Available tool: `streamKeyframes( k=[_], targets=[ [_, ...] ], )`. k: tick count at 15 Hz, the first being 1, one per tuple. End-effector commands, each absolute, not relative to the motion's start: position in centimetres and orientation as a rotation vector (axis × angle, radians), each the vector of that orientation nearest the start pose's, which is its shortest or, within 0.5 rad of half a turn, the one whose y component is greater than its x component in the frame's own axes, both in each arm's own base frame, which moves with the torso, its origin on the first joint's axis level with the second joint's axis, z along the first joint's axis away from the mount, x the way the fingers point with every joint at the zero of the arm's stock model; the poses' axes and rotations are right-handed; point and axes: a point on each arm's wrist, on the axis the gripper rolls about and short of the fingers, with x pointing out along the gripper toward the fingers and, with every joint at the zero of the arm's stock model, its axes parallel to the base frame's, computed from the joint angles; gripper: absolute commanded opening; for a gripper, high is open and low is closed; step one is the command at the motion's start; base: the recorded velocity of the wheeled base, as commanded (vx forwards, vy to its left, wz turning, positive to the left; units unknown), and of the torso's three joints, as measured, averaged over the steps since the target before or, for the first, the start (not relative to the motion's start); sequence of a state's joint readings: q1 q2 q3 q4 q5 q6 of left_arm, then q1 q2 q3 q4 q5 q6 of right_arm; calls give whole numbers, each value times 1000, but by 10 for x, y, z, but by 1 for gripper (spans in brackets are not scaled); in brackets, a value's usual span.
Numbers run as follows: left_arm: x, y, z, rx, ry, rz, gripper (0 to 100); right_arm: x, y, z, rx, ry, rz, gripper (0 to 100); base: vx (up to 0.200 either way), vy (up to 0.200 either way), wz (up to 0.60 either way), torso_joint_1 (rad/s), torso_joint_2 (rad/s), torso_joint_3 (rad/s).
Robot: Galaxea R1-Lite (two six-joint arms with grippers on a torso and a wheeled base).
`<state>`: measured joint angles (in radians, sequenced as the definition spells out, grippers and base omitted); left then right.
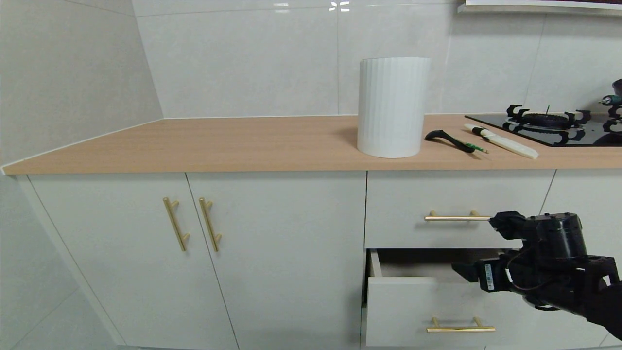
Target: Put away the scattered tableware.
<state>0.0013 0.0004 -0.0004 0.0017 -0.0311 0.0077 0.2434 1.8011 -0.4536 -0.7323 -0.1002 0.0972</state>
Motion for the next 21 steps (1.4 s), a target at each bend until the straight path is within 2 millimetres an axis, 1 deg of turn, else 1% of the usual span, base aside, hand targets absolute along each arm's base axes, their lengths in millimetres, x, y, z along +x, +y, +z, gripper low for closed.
streamKeyframes(
  k=[1, 2, 4, 8, 14, 17, 19, 21],
  targets=[
    [-23, -1, 75, 8, 1, -31, 100, 270, 64, 51, -21, 648, 71, 100, 0, 0, 0, 0, 0, 0],
    [-23, -1, 75, 8, 1, -29, 100, 276, 65, 38, -23, 646, 38, 100, 0, 0, 0, 0, 0, 0],
    [-23, -1, 75, 8, 1, -29, 100, 284, 66, 21, -20, 616, 9, 100, 0, 0, 0, 0, 0, 0],
    [-23, -1, 75, 8, 1, -29, 100, 288, 67, 5, -19, 629, 3, 100, 0, 0, 0, 0, 0, 0],
    [-23, -1, 75, 8, 1, -31, 100, 286, 67, 5, -22, 636, 5, 100, 0, 0, 0, 0, 0, 0],
    [-23, -1, 75, 8, 1, -29, 100, 282, 66, 10, -23, 625, 7, 100, 0, 0, 0, 0, 0, 0],
    [-23, -1, 75, 8, 1, -31, 100, 279, 65, 18, -23, 612, 11, 100, 0, 0, 0, 0, 0, 0],
    [-23, -1, 75, 8, 1, -29, 100, 276, 65, 20, -30, 615, 13, 100, 0, 0, 0, 0, 0, 0]
  ],
)
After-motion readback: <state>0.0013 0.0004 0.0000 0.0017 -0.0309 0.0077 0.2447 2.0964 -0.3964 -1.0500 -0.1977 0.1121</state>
